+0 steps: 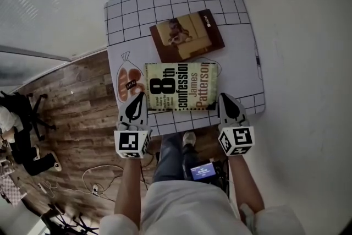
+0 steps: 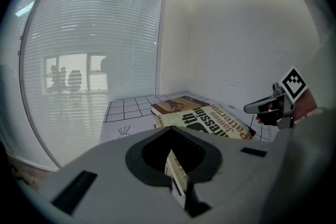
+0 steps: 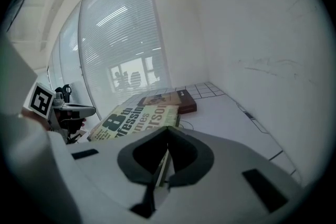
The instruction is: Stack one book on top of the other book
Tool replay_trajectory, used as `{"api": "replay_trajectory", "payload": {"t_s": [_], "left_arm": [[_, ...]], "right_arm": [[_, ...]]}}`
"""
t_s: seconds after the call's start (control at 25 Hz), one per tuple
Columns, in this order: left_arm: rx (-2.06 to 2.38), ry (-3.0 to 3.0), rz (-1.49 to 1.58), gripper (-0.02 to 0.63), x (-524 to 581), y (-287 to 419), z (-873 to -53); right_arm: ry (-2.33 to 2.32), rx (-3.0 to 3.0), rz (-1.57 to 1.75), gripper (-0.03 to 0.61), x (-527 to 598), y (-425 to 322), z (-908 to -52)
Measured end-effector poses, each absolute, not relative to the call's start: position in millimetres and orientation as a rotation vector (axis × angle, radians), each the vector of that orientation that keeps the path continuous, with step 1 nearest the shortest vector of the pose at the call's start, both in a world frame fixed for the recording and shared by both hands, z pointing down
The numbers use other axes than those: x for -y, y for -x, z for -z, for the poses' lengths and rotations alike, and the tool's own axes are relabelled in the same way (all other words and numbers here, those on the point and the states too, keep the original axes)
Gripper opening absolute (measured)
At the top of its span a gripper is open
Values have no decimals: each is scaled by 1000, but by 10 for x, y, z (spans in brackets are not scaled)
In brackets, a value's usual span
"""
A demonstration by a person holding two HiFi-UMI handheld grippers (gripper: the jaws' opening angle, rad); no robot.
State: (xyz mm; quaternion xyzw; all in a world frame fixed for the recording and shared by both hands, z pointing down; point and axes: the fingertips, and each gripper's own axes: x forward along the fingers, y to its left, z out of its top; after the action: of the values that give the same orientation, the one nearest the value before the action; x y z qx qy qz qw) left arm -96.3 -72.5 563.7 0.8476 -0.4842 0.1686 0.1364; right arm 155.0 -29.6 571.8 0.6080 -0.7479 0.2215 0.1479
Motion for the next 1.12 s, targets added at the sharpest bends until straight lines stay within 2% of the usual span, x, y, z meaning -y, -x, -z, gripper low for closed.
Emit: {"api": "replay_trajectory", "payload": {"t_s": [0.16,0.2,0.24,0.28,0.36,0.64,0.76,1.12], "left_arm": [[1316,-2432,-459,14,741,900,-5729],[1292,-2422,-442,31,742,886,-5757],[1272,-2412,-434,70,743,877,-5789],[1260,-2403,-439,100,744,875,-5827],[1254,-2386,-465,112,747,889,-5904],[1206,-2316,-453,166,759,921,-6097],[1184,-2310,-443,173,770,925,-6110],[1106,-2257,-360,222,788,917,-6147]], "right_arm": [[-1755,2191,-648,6,330,-1526,-5753],[-1746,2209,-666,42,339,-1502,-5766],[-1737,2224,-689,107,347,-1478,-5783],[-1730,2232,-706,121,354,-1460,-5802],[-1721,2233,-721,124,363,-1435,-5842],[-1700,2245,-781,195,390,-1352,-5956],[-1697,2243,-792,200,403,-1335,-5989],[-1710,2262,-885,274,442,-1289,-6030]]}}
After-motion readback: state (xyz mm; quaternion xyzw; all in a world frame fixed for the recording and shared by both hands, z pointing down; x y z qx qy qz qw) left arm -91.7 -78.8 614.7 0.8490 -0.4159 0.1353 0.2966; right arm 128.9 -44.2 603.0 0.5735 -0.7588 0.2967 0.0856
